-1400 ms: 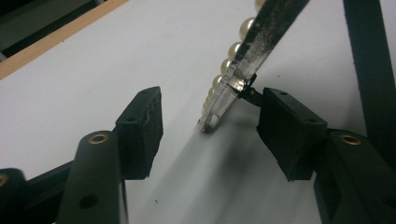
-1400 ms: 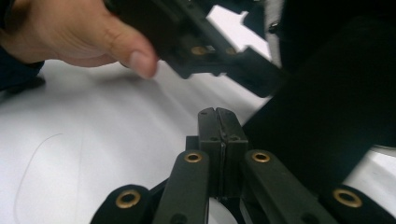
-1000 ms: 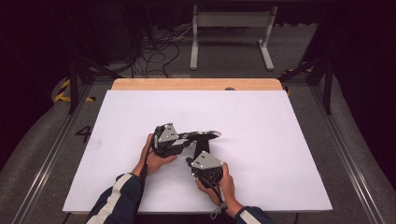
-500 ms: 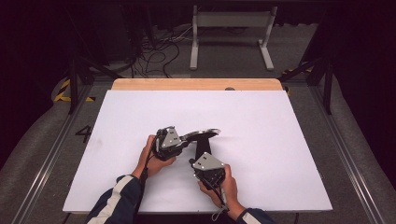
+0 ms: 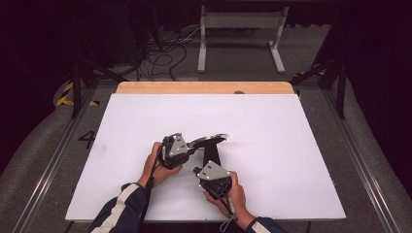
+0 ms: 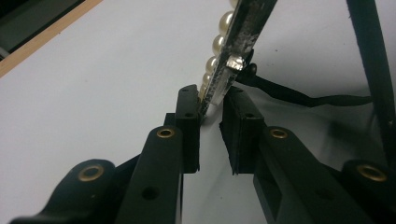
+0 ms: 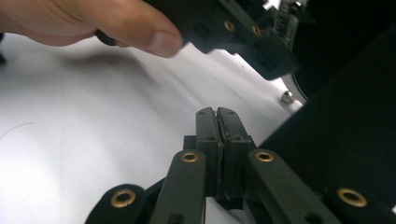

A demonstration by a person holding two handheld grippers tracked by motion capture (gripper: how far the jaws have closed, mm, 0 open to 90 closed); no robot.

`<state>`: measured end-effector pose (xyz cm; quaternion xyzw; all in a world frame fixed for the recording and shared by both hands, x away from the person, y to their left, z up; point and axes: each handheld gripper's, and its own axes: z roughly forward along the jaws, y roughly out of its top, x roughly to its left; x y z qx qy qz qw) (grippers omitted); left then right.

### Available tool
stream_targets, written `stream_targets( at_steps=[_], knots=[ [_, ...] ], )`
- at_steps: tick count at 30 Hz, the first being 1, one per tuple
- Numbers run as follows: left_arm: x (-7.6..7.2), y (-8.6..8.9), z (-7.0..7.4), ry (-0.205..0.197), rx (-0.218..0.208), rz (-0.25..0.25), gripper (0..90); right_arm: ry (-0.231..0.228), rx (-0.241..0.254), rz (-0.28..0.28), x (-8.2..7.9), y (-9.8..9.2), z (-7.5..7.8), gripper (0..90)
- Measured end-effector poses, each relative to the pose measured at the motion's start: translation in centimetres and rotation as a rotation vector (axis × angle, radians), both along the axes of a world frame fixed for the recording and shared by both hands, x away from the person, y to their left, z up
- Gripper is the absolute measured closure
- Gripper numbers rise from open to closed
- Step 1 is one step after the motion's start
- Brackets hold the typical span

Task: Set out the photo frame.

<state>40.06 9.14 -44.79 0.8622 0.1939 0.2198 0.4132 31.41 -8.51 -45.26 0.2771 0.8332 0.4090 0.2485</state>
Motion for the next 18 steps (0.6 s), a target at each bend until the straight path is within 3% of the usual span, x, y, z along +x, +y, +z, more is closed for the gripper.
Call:
stream_targets(
  at_steps=[18],
  knots=[
    [-0.35, -0.06, 0.06, -0.006, 0.031, 0.015, 78.1, 0.021, -0.03, -0.006, 0.05, -0.16, -0.31, 89.1]
  ],
)
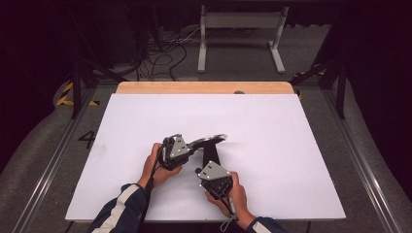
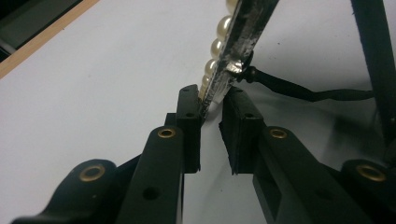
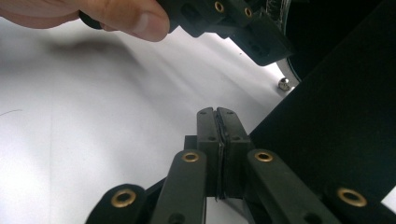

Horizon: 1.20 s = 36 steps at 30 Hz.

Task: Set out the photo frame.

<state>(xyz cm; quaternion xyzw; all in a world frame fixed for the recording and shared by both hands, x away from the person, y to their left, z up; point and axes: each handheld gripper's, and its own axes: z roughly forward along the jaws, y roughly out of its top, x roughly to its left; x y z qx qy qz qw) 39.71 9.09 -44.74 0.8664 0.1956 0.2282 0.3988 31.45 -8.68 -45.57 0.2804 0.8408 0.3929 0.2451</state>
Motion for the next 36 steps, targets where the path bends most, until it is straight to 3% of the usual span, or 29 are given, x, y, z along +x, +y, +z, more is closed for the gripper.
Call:
stream_targets(
  at_steps=[11, 15, 19, 23, 25, 36],
  knots=[
    [-0.2, 0.0, 0.0, -0.007, 0.006, 0.009, 78.3, 0.022, -0.004, -0.022, -0.2, 0.1, 0.0, 88.9],
    [-0.4, -0.3, 0.1, -0.007, 0.017, 0.03, 78.0, 0.014, -0.002, -0.01, -0.6, 0.6, -0.1, 87.9],
    [-0.5, -0.4, 0.1, -0.005, 0.015, 0.037, 77.8, 0.008, -0.013, -0.032, -0.6, 1.2, -0.3, 90.0],
    [-0.4, -0.3, 0.1, 0.0, 0.014, 0.025, 79.0, 0.023, 0.002, -0.086, -0.1, 0.6, -0.6, 90.0],
    [-0.5, -0.4, 0.1, -0.002, 0.018, 0.028, 79.1, 0.009, -0.008, -0.103, -0.2, 0.8, -0.7, 90.0],
    [-1.0, -0.6, 0.4, 0.006, 0.026, -0.002, 80.7, 0.032, 0.029, -0.122, 0.0, -0.8, -0.3, 90.0]
  ],
)
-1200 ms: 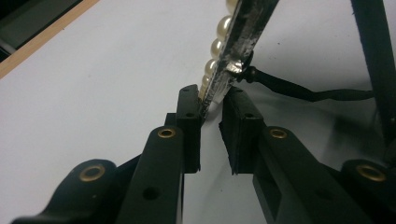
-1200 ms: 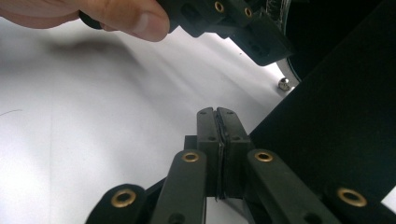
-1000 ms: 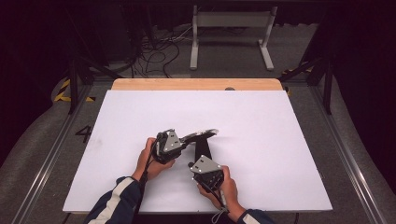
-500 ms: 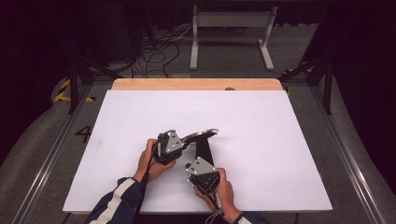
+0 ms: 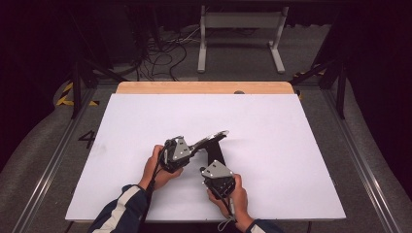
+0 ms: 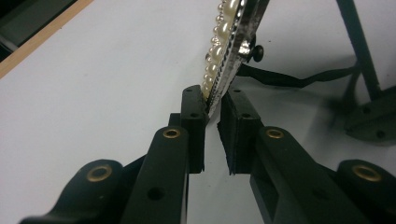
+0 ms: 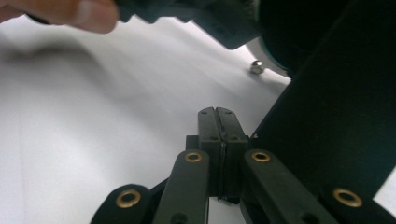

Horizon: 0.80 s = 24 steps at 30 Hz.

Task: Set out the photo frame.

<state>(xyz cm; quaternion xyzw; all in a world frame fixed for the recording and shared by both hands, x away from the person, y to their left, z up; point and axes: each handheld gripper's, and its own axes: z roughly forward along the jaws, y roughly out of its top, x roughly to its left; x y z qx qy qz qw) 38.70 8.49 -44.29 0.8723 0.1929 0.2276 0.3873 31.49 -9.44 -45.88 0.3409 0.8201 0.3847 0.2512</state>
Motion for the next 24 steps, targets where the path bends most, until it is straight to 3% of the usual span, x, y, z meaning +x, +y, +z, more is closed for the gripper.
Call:
stream_targets(
  at_steps=[6, 11, 17, 21, 24],
  knots=[
    [-0.4, -0.4, 0.2, 0.006, 0.002, -0.026, 80.8, 0.033, 0.039, 0.006, 0.5, -1.6, 0.5, 90.0],
    [-0.5, -0.5, 0.1, 0.006, 0.007, -0.03, 80.8, 0.029, 0.049, 0.078, 0.8, -2.7, 0.3, 90.0],
    [-0.6, -0.6, 0.1, 0.011, -0.004, -0.028, 80.2, 0.051, 0.043, 0.111, 1.2, -3.6, 0.4, 90.0],
    [-0.9, -1.0, 0.3, 0.005, -0.029, -0.041, 65.0, 0.075, 0.034, 0.134, 1.3, -3.8, 0.2, 90.0],
    [-1.0, -1.7, 0.2, -0.013, -0.022, -0.036, 62.2, 0.077, 0.034, 0.136, 1.4, -3.9, 0.3, 90.0]
  ],
)
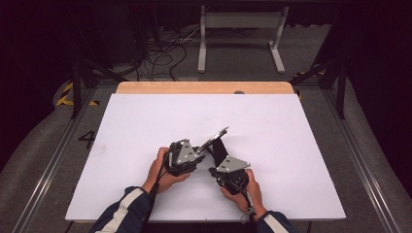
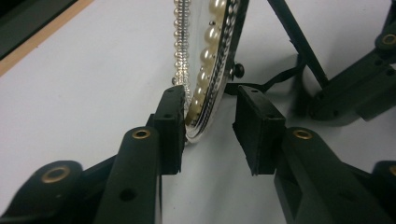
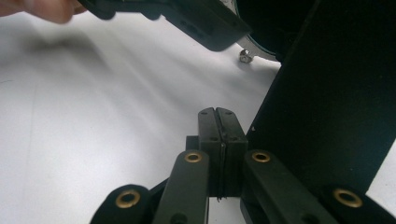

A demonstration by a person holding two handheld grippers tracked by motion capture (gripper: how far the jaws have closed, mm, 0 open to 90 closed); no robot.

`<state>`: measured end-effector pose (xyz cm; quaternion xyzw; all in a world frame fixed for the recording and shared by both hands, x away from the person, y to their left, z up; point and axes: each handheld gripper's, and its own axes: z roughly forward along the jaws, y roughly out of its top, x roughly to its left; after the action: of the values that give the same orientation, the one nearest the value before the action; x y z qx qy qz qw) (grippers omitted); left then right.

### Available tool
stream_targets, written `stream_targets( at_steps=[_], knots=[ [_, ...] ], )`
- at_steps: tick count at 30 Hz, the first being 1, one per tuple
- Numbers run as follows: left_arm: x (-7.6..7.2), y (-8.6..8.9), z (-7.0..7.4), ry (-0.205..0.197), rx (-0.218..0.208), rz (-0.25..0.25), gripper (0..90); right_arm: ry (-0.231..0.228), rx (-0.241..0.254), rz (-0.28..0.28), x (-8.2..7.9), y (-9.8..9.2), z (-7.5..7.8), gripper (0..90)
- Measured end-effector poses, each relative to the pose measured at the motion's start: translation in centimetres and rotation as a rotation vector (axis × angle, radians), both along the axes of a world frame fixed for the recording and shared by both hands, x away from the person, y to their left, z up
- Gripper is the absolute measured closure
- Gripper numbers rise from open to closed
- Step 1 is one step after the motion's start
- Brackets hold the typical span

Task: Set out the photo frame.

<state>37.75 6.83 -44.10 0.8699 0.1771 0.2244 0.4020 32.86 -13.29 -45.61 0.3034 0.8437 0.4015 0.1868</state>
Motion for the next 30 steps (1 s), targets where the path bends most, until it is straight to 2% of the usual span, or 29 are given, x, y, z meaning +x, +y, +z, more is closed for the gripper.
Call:
stream_targets(
  at_steps=[1, 4, 6, 11, 13, 15, 20, 24, 30],
  knots=[
    [0.1, -0.1, -0.1, -0.003, 0.001, 0.003, 58.2, 0.001, 0.001, -0.001, 0.0, 0.0, 0.0, 90.0],
    [0.5, -0.3, -0.6, 0.006, 0.0, 0.006, 56.2, 0.007, 0.005, 0.005, 0.1, 0.0, 0.0, 89.9],
    [0.7, -0.3, -0.8, 0.018, -0.01, -0.003, 60.3, 0.017, 0.016, 0.016, 0.1, -0.1, 0.0, 89.1],
    [1.1, 0.5, -1.0, 0.01, -0.039, 0.001, 74.4, 0.011, 0.008, 0.011, 0.1, 0.1, 0.0, 90.0],
    [1.1, 0.7, -1.0, 0.013, -0.039, -0.007, 76.1, 0.011, 0.008, 0.008, 0.1, 0.1, 0.0, 90.0],
    [1.0, 0.7, -1.0, -0.005, -0.024, -0.011, 77.0, 0.03, 0.031, -0.004, 0.1, 0.0, 0.0, 90.0],
    [0.9, 0.9, -0.9, -0.021, -0.01, -0.025, 78.5, 0.026, 0.033, -0.015, 0.2, -0.2, 0.1, 90.0],
    [0.4, 0.7, -0.8, -0.055, 0.029, -0.027, 80.0, 0.024, 0.025, -0.027, 0.2, -0.3, 0.1, 90.0],
    [0.1, 0.6, -0.8, -0.056, 0.04, -0.028, 79.7, 0.036, 0.022, -0.038, 0.4, -0.9, 0.2, 90.0]
  ],
)
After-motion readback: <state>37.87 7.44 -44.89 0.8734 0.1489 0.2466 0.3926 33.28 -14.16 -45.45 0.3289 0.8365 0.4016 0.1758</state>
